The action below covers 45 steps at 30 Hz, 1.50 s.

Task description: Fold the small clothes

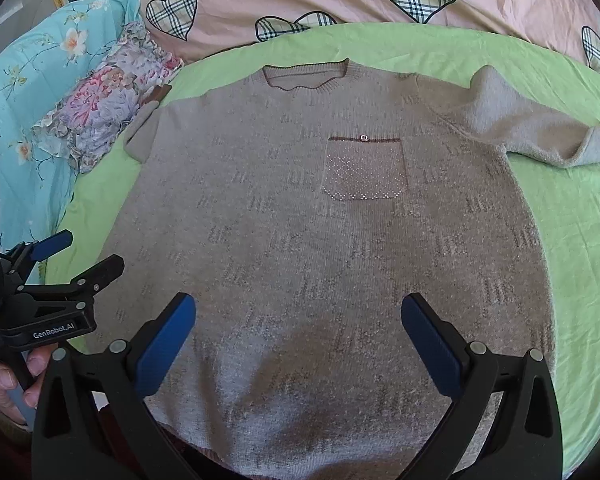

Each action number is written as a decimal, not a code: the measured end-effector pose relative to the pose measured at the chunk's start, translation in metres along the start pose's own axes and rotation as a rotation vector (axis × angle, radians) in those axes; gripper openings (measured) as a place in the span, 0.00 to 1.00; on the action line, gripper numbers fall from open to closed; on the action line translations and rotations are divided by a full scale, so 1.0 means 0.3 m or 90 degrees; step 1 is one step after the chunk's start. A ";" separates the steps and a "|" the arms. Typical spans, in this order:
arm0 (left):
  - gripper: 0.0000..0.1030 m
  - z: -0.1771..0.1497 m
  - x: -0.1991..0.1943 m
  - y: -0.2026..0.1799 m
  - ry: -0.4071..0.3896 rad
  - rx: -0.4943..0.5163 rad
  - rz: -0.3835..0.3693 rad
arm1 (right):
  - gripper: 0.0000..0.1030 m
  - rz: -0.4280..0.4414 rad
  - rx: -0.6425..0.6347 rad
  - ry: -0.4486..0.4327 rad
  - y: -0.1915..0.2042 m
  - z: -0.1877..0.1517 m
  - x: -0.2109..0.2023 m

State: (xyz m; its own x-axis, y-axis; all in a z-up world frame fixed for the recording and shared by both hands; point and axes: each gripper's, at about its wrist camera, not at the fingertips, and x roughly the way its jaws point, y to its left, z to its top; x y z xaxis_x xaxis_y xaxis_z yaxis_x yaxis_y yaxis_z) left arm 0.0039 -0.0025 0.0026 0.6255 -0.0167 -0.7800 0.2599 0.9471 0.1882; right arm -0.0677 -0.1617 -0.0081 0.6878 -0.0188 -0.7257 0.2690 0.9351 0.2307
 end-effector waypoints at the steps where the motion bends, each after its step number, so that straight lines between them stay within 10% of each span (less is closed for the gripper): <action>1: 0.99 0.003 0.002 0.001 0.008 0.000 -0.004 | 0.99 0.001 0.000 0.000 -0.001 0.001 0.000; 32: 0.99 0.084 0.086 -0.058 0.020 0.016 -0.017 | 0.99 0.074 0.102 -0.012 -0.169 0.038 0.017; 45: 0.99 0.266 0.142 -0.005 -0.005 0.003 0.000 | 0.77 -0.153 0.223 -0.134 -0.732 0.259 -0.195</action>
State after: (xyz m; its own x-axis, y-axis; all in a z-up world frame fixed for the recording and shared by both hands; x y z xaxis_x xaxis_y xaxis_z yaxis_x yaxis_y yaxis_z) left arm 0.0890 -0.0303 0.0167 0.6306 -0.0194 -0.7758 0.2634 0.9457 0.1905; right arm -0.1148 -0.3934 0.0341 0.6904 -0.3256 -0.6460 0.6238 0.7202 0.3037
